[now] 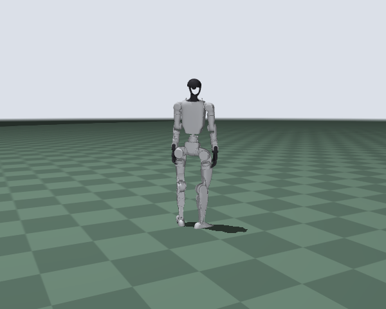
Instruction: In place motions
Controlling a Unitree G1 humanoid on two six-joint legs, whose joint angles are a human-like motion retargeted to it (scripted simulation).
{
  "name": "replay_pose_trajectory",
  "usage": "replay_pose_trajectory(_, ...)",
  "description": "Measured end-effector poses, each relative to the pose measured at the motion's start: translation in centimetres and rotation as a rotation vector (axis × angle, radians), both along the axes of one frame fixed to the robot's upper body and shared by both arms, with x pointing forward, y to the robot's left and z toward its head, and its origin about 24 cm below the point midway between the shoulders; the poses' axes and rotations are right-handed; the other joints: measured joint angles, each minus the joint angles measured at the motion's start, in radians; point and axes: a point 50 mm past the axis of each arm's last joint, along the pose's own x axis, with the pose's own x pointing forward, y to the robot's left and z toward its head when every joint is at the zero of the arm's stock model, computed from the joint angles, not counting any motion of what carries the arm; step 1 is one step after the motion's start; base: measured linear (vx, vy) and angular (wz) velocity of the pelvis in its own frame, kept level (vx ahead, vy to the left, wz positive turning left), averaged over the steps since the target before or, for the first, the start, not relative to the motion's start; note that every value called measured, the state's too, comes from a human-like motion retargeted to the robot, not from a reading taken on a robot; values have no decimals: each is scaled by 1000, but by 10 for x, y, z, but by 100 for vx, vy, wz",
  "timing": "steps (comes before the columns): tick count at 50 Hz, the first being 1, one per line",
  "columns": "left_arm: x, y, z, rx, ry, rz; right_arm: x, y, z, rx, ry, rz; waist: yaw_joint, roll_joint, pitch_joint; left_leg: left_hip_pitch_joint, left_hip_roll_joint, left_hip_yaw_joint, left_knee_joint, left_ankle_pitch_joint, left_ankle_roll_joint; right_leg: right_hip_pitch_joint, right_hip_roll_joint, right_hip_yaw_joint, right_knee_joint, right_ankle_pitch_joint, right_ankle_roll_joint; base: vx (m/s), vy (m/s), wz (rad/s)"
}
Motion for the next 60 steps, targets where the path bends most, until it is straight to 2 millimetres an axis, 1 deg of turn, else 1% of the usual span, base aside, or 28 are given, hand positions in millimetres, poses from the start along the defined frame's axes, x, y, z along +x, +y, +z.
replay_pose_trajectory(12,-1,0,0,-2,2,1,-3,-1,0,-3,11,-1,-1,3,2,-1,2,8,2,1,1,-6,-1,11,1,4,-3,0,0,0)
replay_pose_trajectory(43,2,-1,0,-10,-10,3,0,-1,0,0,1,4,-1,9,11,-5,2,12,25,-17,3,-19,-5,31,5,15,-7,0,0,0)
replay_pose_trajectory(47,3,2,-1,-5,-20,7,1,-2,0,0,-6,9,9,2,22,-7,3,21,42,-21,1,-21,-9,60,10,17,-7,2,0,-14)
replay_pose_trajectory(50,-2,8,0,11,-6,16,2,-3,0,3,-25,13,9,-4,29,-1,2,24,47,-24,0,-25,-15,84,22,15,-5,2,0,-6)
replay_pose_trajectory(53,-11,17,3,28,39,19,3,-4,-1,5,-63,28,3,-7,37,3,0,27,49,-29,1,-32,-21,95,40,13,-1,8,2,-23)
replay_pose_trajectory(55,-16,27,6,16,99,-7,-2,-9,0,-14,-73,41,14,-8,43,10,4,47,50,-36,1,-40,-26,125,65,5,6,8,1,-44)
replay_pose_trajectory(57,-9,34,8,4,148,-38,-13,-16,1,-40,-61,49,-19,-6,60,11,3,14,57,-38,5,-40,-34,116,93,4,13,6,1,8)
replay_pose_trajectory(58,0,36,9,2,145,-42,-19,-21,2,-53,-48,56,-31,-4,72,13,6,7,60,-39,6,-41,-39,116,115,5,20,0,0,0)
replay_pose_trajectory(60,33,36,9,-3,64,-39,-34,-34,6,-89,-1,67,-39,1,102,16,17,12,66,-44,8,-56,-43,143,180,3,33,-5,2,-12)
